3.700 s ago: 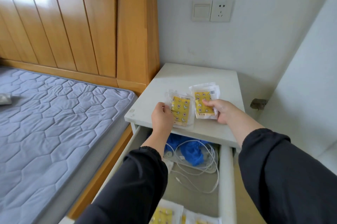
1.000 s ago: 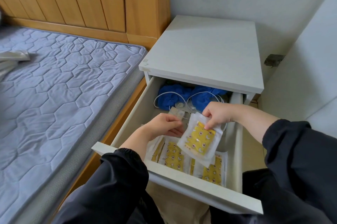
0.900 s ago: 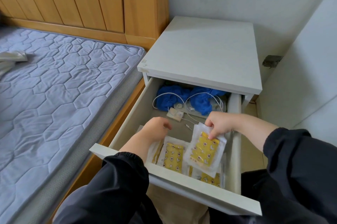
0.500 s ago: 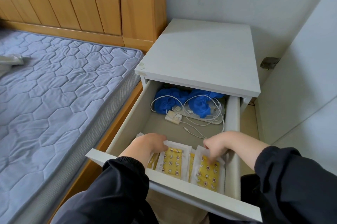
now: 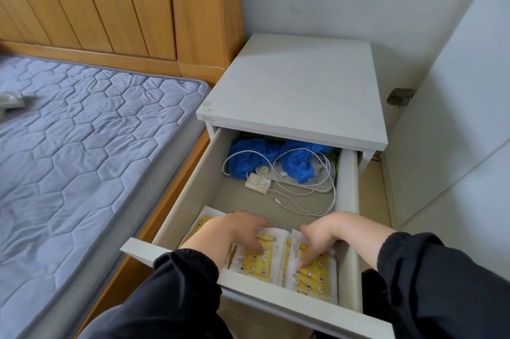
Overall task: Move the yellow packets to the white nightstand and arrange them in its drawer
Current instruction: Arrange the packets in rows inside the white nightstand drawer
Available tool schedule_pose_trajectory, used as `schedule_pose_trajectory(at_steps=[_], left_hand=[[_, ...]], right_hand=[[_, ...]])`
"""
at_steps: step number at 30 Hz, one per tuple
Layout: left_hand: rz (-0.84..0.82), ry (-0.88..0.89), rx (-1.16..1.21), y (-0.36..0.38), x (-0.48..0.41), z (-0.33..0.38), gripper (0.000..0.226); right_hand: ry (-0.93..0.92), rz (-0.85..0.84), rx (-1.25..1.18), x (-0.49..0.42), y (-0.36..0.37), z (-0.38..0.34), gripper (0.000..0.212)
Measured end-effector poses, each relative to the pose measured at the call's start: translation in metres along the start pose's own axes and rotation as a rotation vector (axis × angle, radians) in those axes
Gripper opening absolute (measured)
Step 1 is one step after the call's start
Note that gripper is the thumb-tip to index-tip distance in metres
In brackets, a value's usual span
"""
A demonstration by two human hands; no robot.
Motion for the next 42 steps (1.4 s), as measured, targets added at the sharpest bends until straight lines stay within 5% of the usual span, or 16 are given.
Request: schedule_pose_trajectory(at_steps=[7,12,15,24,29,42], left_hand=[[0.189,0.027,0.076,-0.019,0.014,0.006,0.063],[0.186,0.052,0.168,-0.028,0.03,0.02,0.039],[0.195,0.042,0.136,-0.034,0.044,0.027,0.033],[-0.264,0.14,-0.097,-0.012,0.098,0.06,0.053],[-0.041,0.199,-0.164,-0.016,0.108,0.076,0.041],[0.236,0.107,0.024,-0.04,0.109,0.062,0.03]], right_hand=[[-0.065,0.252,-0.046,0.009,-0.014,-0.004,0.083],[-0.156,0.509,-0.052,0.041,-0.029,-0.012,0.039],[-0.25,0.531,-0.067,0.063,-0.027,-0.023,0.037],[-0.303,0.418,0.052,0.108,0.005,-0.042,0.051],[-0.344,0.354,0.021,0.117,0.024,-0.051,0.045],[-0.327,0.563,0.04,0.129,0.003,-0.05,0.024]])
Point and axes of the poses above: each hand's wrist, its own x-axis away from the middle knuckle, its own y-axis out of the palm, z = x × y, the point moved 6 cm from there along -x, towards the middle knuckle, and after that the axes turned 8 degrees about -y, right-handed, at the moved point
